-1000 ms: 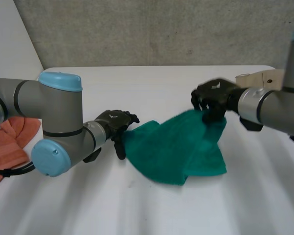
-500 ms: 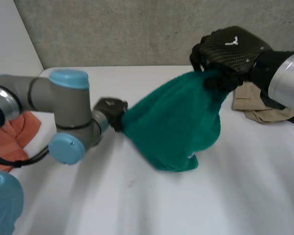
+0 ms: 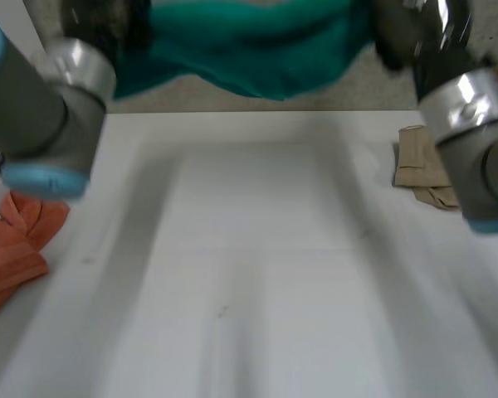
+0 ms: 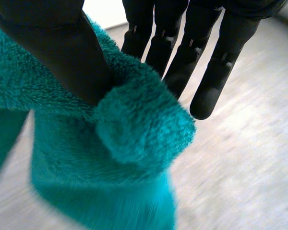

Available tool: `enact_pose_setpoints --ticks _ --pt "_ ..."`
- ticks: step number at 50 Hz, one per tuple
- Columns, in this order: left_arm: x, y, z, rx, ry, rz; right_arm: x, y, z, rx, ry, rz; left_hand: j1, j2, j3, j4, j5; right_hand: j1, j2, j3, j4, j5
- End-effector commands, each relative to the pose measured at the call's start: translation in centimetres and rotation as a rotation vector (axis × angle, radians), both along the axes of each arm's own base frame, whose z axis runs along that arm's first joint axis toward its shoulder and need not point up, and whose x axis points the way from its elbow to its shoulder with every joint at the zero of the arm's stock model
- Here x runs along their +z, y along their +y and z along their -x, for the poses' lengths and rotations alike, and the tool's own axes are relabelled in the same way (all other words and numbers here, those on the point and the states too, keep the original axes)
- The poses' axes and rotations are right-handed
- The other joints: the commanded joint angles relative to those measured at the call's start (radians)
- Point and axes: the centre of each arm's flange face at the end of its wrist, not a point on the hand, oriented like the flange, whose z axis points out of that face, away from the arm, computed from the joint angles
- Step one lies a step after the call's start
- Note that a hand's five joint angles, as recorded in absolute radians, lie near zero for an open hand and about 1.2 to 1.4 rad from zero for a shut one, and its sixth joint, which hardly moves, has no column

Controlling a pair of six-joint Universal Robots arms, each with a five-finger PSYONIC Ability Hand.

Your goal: Fold the laundry.

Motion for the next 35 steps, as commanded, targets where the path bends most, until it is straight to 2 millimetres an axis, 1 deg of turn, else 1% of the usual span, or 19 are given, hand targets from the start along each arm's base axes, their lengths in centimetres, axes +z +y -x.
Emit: enact_pose_setpoints --ticks 1,4,5,7,8,10,11,12,14,15,16,17,19,20,23,24,26,32,35 --pt "-14.2 4.2 -0.8 -0.007 -0.255 -0.388 -13.2 0.9 2.0 -0.078 0.305 -0.468 0.226 0.201 0.205 0.197 0.261 0.318 0.229 0.204 0.196 0.253" --pt "-17.5 6.3 -0.7 -0.039 -0.325 -0.469 -16.3 2.3 2.6 -0.091 0.418 -0.607 0.226 0.201 0.205 0.197 0.261 0.318 0.229 0.204 0.196 0.253" --pt "-19.2 7.5 -0.7 -0.056 -0.368 -0.513 -18.0 3.2 3.2 -0.098 0.498 -0.691 0.2 0.175 0.179 0.172 0.236 0.318 0.229 0.204 0.196 0.253" --pt "-20.4 8.6 -0.8 -0.067 -0.402 -0.549 -19.0 3.8 3.7 -0.099 0.558 -0.751 0.08 0.055 0.059 0.052 0.116 0.318 0.229 0.204 0.196 0.253" --pt "-21.2 9.4 -0.9 -0.075 -0.428 -0.575 -19.4 4.2 4.0 -0.099 0.609 -0.793 -0.037 -0.062 -0.058 -0.065 -0.001 0.263 0.173 0.149 0.141 0.198" --pt "-21.6 10.0 -1.1 -0.081 -0.451 -0.594 -19.4 4.3 4.4 -0.101 0.628 -0.826 -0.155 -0.18 -0.176 -0.183 -0.119 0.008 -0.082 -0.106 -0.114 -0.057" --pt "-21.6 10.3 -1.3 -0.081 -0.461 -0.601 -19.3 4.3 4.5 -0.104 0.627 -0.84 -0.225 -0.25 -0.246 -0.254 -0.19 -0.121 -0.211 -0.235 -0.243 -0.186" --pt "-21.5 10.7 -1.5 -0.08 -0.478 -0.615 -19.0 4.1 4.7 -0.109 0.606 -0.855 -0.415 -0.44 -0.436 -0.443 -0.379 -0.352 -0.442 -0.466 -0.474 -0.417" --pt "-21.1 11.1 -1.9 -0.077 -0.49 -0.63 -18.5 3.9 4.8 -0.119 0.567 -0.868 -0.624 -0.649 -0.645 -0.653 -0.589 -0.544 -0.634 -0.658 -0.667 -0.609" --pt "-20.7 11.2 -2.0 -0.075 -0.49 -0.631 -18.2 3.7 4.9 -0.124 0.546 -0.872 -0.683 -0.708 -0.704 -0.712 -0.648 -0.609 -0.699 -0.723 -0.731 -0.674" --pt "-19.9 11.4 -2.4 -0.073 -0.486 -0.634 -17.3 3.5 5.1 -0.139 0.507 -0.873 -0.791 -0.817 -0.812 -0.82 -0.756 -0.665 -0.755 -0.779 -0.787 -0.73" --pt "-19.5 11.4 -2.7 -0.069 -0.482 -0.636 -16.6 3.4 5.1 -0.144 0.487 -0.863 -0.845 -0.87 -0.866 -0.873 -0.809 -0.674 -0.764 -0.788 -0.796 -0.739" --pt "-18.7 11.3 -3.3 -0.056 -0.469 -0.638 -15.4 3.3 5.2 -0.147 0.455 -0.849 -0.91 -0.935 -0.93 -0.938 -0.874 -0.689 -0.779 -0.803 -0.811 -0.754" --pt "-18.2 11.3 -3.8 -0.056 -0.458 -0.642 -14.3 3.4 5.2 -0.146 0.431 -0.839 -0.933 -0.958 -0.954 -0.962 -0.898 -0.715 -0.805 -0.829 -0.837 -0.78" --pt "-17.5 11.0 -4.7 -0.058 -0.437 -0.652 -12.4 3.8 5.3 -0.134 0.416 -0.835 -0.945 -0.97 -0.966 -0.974 -0.91 -0.759 -0.849 -0.874 -0.882 -0.824" --pt "-17.3 10.9 -5.0 -0.056 -0.431 -0.655 -12.1 3.8 5.2 -0.128 0.418 -0.839 -0.945 -0.97 -0.966 -0.974 -0.91 -0.759 -0.849 -0.874 -0.882 -0.825" --pt "-17.2 10.7 -5.6 -0.051 -0.42 -0.667 -11.8 4.0 5.1 -0.11 0.427 -0.86 -0.942 -0.967 -0.963 -0.971 -0.907 -0.759 -0.849 -0.874 -0.882 -0.825" --pt "-17.9 9.7 -7.5 -0.036 -0.398 -0.716 -10.9 4.1 3.9 -0.058 0.471 -0.902 -0.884 -0.909 -0.904 -0.912 -0.848 -0.751 -0.84 -0.865 -0.873 -0.816" --pt "-18.7 8.9 -8.1 -0.045 -0.392 -0.747 -11.3 4.0 3.3 -0.043 0.504 -0.92 -0.731 -0.757 -0.752 -0.76 -0.696 -0.748 -0.837 -0.862 -0.87 -0.813"
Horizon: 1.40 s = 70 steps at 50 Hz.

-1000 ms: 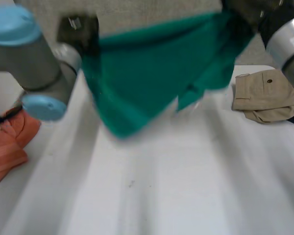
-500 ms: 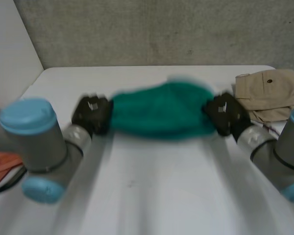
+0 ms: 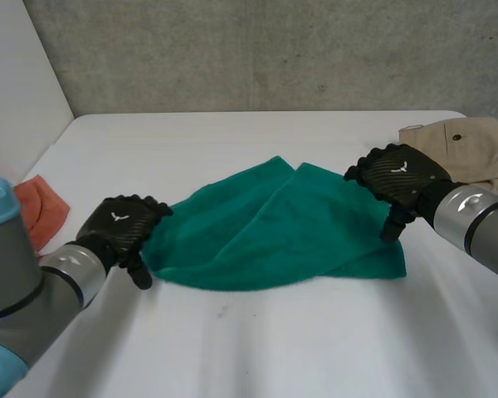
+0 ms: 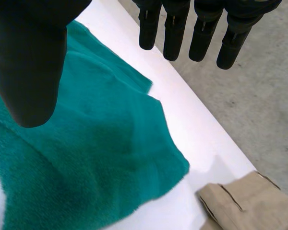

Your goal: Fold the laundry.

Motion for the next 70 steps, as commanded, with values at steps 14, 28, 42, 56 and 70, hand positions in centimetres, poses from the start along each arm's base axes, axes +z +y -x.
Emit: enact_pose_setpoints --ticks 14,28,42,56,70 --pt "-4.4 -3.3 -1.3 -0.116 0.079 -0.221 -3.2 0.6 -1.9 0.025 0.057 -0.086 0.371 0.376 0.37 0.378 0.378 -0.012 -0.02 0.011 0.006 0.031" --pt "-6.3 -3.7 0.0 -0.089 0.028 -0.228 -3.6 -0.2 -1.3 -0.021 0.046 -0.071 0.664 0.669 0.663 0.672 0.672 -0.012 -0.02 0.011 0.006 0.031" --pt "-1.7 -4.0 -0.1 -0.008 0.055 -0.067 -1.9 -2.2 -2.6 0.001 0.017 0.023 1.137 1.142 1.135 1.144 1.144 -0.035 -0.043 -0.013 -0.018 0.007" --pt "6.8 3.2 0.7 -0.141 0.095 0.126 -2.4 -7.8 -9.2 0.309 0.034 0.155 1.137 1.142 1.135 1.144 1.144 -0.012 -0.02 0.011 0.006 0.031" --pt "9.6 7.0 -0.1 -0.187 0.089 0.259 -11.1 -6.1 -13.6 0.492 0.241 0.221 1.137 1.142 1.135 1.144 1.144 0.478 0.47 0.5 0.495 0.52"
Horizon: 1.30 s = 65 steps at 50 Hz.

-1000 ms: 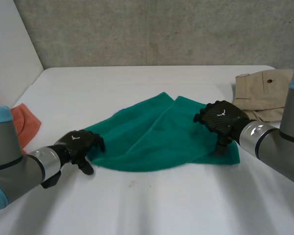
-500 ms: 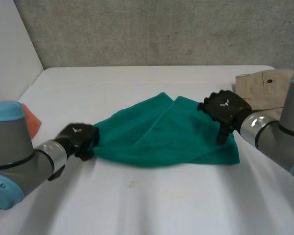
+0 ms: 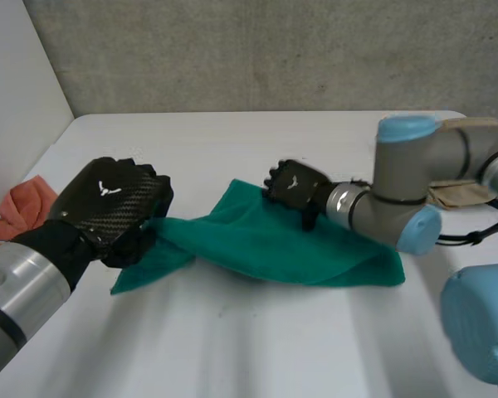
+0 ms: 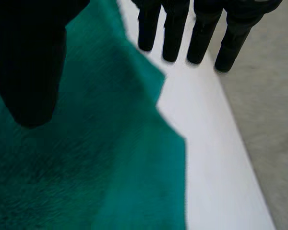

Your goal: Fold the laundry.

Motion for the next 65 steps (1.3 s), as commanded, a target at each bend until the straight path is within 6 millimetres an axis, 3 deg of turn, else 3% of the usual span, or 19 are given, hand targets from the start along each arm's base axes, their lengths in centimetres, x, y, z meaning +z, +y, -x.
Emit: enact_pose_setpoints --ticks 1,3,7,10,12,15,19,24,28,36,38,39,40,42,43,44,50,58,65 --pt "1.0 0.0 -0.5 0.02 0.018 0.04 -1.8 0.3 -1.5 0.018 0.021 0.091 0.237 0.2 0.207 0.197 0.228 0.616 0.613 0.621 0.627 0.633" --pt "1.1 -0.3 -0.6 0.026 0.02 0.047 -1.3 -0.2 -1.6 0.001 -0.013 0.102 0.237 0.2 0.207 0.197 0.228 0.979 0.976 0.983 0.989 0.995" --pt "1.8 -1.6 -0.9 0.057 0.032 0.081 1.6 -2.4 -1.5 -0.082 -0.149 0.166 0.237 0.2 0.207 0.197 0.228 0.98 0.977 0.985 0.99 0.996" --pt "2.6 -3.2 -1.0 0.081 0.045 0.125 6.6 -5.2 -0.5 -0.239 -0.327 0.294 0.237 0.2 0.207 0.197 0.228 0.98 0.977 0.985 0.99 0.996" --pt "4.0 -5.2 -0.8 0.104 0.063 0.191 13.3 -7.3 2.0 -0.394 -0.56 0.421 0.237 0.2 0.207 0.197 0.228 0.98 0.977 0.985 0.99 0.996" --pt "6.1 -7.8 -0.9 0.152 0.091 0.284 19.0 -7.5 4.7 -0.447 -0.762 0.493 0.237 0.2 0.207 0.197 0.228 0.98 0.977 0.985 0.99 0.996" --pt "8.4 -10.2 -0.8 0.212 0.129 0.387 22.0 -6.2 7.1 -0.441 -0.829 0.49 0.237 0.2 0.207 0.197 0.228 0.98 0.977 0.985 0.99 0.996" --pt "9.5 -11.9 -0.4 0.25 0.164 0.437 20.4 -4.4 8.6 -0.452 -0.772 0.424 0.237 0.2 0.207 0.197 0.228 0.98 0.977 0.985 0.99 0.996" --pt "6.7 -10.5 0.8 0.21 0.131 0.321 16.9 -2.8 9.6 -0.472 -0.684 0.347 0.237 0.2 0.207 0.197 0.228 0.98 0.977 0.985 0.99 0.996" --pt "-4.6 -4.5 2.4 0.072 -0.026 -0.012 6.5 0.3 12.2 -0.527 -0.472 0.131 0.237 0.2 0.207 0.197 0.228 0.98 0.977 0.985 0.99 0.996" --pt "-6.5 -4.3 2.6 0.059 -0.042 -0.037 4.0 1.5 12.7 -0.524 -0.409 0.075 0.237 0.2 0.207 0.197 0.228 0.98 0.977 0.985 0.99 0.996" --pt "-7.3 -4.4 2.6 0.062 -0.045 -0.04 3.5 1.8 12.8 -0.521 -0.394 0.064 0.115 0.078 0.085 0.076 0.106 0.98 0.977 0.985 0.99 0.996" --pt "-8.5 -5.1 2.5 0.081 -0.043 -0.044 2.7 2.5 13.0 -0.509 -0.362 0.052 -0.246 -0.284 -0.276 -0.286 -0.255 0.98 0.977 0.985 0.99 0.996" --pt "-9.2 -6.2 2.1 0.11 -0.038 -0.035 2.3 3.0 13.0 -0.488 -0.338 0.054 -0.601 -0.638 -0.63 -0.64 -0.609 0.98 0.977 0.985 0.99 0.996" --pt "-9.8 -6.9 1.8 0.141 -0.039 -0.038 2.2 3.2 13.0 -0.474 -0.321 0.063 -0.867 -0.904 -0.897 -0.906 -0.876 0.98 0.977 0.985 0.99 0.996" --pt "-9.9 -7.2 1.7 0.155 -0.038 -0.039 2.3 3.4 12.9 -0.468 -0.316 0.068 -0.931 -0.968 -0.96 -0.97 -0.939 0.98 0.977 0.985 0.99 0.996" --pt "-8.8 -10.0 1.5 0.251 0.015 -0.029 5.2 4.5 11.9 -0.423 -0.355 0.096 -0.985 -1.022 -1.014 -1.024 -0.994 0.98 0.977 0.985 0.99 0.996" --pt "-9.4 -10.6 3.2 0.229 0.11 -0.175 13.6 8.7 9.6 -0.309 -0.515 0.135 -0.985 -1.022 -1.014 -1.024 -0.994 0.98 0.977 0.985 0.99 0.996" --pt "-11.3 -10.1 5.0 0.178 0.119 -0.292 18.7 12.4 8.6 -0.221 -0.626 0.148 -0.985 -1.022 -1.014 -1.024 -0.994 0.98 0.977 0.985 0.99 0.996"
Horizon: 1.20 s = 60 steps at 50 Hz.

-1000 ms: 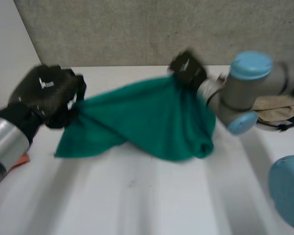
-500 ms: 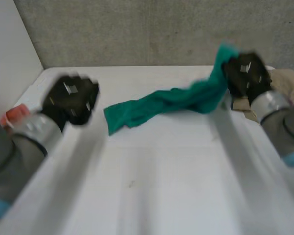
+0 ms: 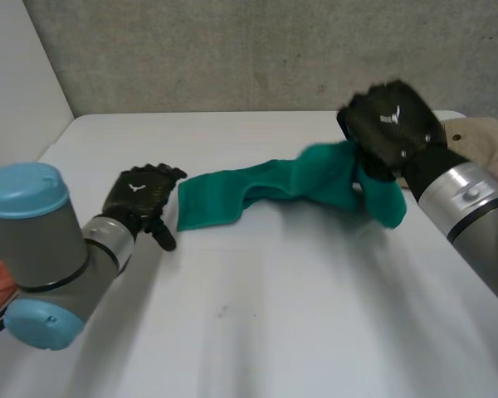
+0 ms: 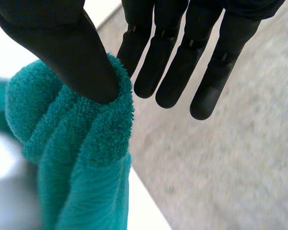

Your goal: Fold the laundry.

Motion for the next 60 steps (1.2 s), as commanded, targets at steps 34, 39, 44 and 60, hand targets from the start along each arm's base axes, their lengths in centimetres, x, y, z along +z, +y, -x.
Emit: enact_pose_setpoints --ticks 34,39,44,60 --pt "6.9 -1.6 -3.5 0.233 0.119 0.06 11.2 1.3 3.5 -0.084 -0.198 0.09 1.182 1.188 1.18 1.19 1.172 0.274 0.218 0.203 0.196 0.227" --pt "12.5 -0.4 -5.7 0.172 0.079 0.279 8.7 -0.4 4.6 -0.111 -0.098 0.019 1.182 1.188 1.18 1.19 1.172 0.274 0.218 0.203 0.196 0.227" --pt "12.6 0.0 -5.8 0.101 0.036 0.259 3.8 -1.5 4.1 -0.094 0.064 -0.101 1.182 1.188 1.18 1.19 1.172 0.274 0.218 0.203 0.196 0.227" --pt "12.0 -10.8 -2.9 0.105 -0.064 0.402 1.3 -11.1 -1.6 -0.195 -0.036 0.159 1.182 1.188 1.18 1.19 1.172 0.274 0.218 0.203 0.196 0.227"
